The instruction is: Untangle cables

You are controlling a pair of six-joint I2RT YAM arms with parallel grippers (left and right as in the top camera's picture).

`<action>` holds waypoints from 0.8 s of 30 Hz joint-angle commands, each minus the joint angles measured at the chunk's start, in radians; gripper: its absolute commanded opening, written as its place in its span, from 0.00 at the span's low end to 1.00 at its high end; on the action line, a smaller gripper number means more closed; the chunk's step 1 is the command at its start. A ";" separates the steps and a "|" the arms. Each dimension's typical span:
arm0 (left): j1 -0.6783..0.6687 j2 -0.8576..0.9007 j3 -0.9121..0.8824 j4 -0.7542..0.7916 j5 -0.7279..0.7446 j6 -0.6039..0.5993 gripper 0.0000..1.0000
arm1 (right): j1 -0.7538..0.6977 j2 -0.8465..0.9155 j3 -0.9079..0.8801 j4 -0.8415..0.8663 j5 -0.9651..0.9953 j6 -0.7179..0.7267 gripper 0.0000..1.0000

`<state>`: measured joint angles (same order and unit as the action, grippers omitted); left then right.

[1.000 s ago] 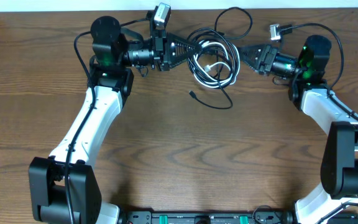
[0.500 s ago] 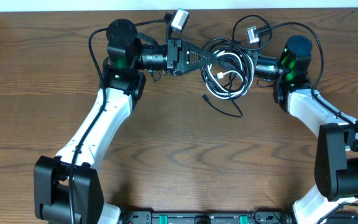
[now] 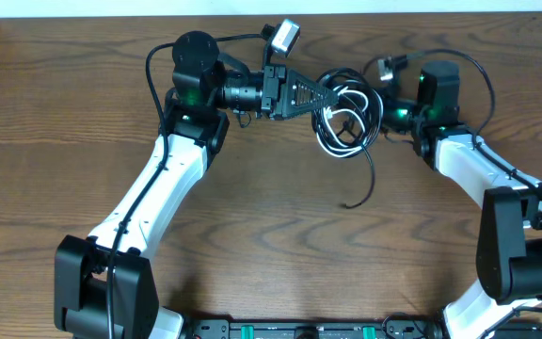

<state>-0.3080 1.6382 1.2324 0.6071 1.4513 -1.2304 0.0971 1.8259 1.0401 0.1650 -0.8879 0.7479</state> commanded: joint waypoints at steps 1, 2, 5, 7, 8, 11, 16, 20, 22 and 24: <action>0.001 0.002 0.013 0.011 0.041 0.006 0.07 | -0.035 0.000 0.003 -0.116 0.303 -0.225 0.01; 0.002 0.002 0.013 0.011 0.041 0.007 0.07 | -0.048 0.000 0.003 -0.158 0.368 -0.259 0.01; 0.004 0.002 0.013 0.012 0.041 0.007 0.08 | -0.100 0.000 0.003 -0.249 0.516 -0.304 0.01; 0.006 0.002 0.013 0.012 0.041 0.007 0.07 | -0.160 0.000 0.003 -0.284 0.593 -0.334 0.01; 0.009 0.002 0.013 0.012 0.041 0.007 0.07 | -0.182 0.000 0.003 -0.286 0.610 -0.343 0.01; 0.019 0.002 0.013 0.011 0.042 0.007 0.08 | -0.259 0.000 0.003 -0.279 0.658 -0.349 0.01; 0.033 0.002 0.013 0.011 0.050 0.007 0.08 | -0.402 0.000 0.003 -0.215 0.700 -0.349 0.01; 0.033 0.002 0.013 0.011 0.053 0.008 0.07 | -0.492 -0.001 0.003 -0.131 0.687 -0.349 0.01; 0.033 0.002 0.013 0.011 0.053 0.017 0.08 | -0.521 -0.001 0.003 -0.074 0.643 -0.350 0.01; 0.033 0.002 0.013 0.011 0.055 0.026 0.07 | -0.545 -0.001 0.003 0.011 0.554 -0.354 0.01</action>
<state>-0.2996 1.6669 1.2320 0.5991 1.4612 -1.2301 -0.3843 1.8233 1.0409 0.1158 -0.3416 0.3931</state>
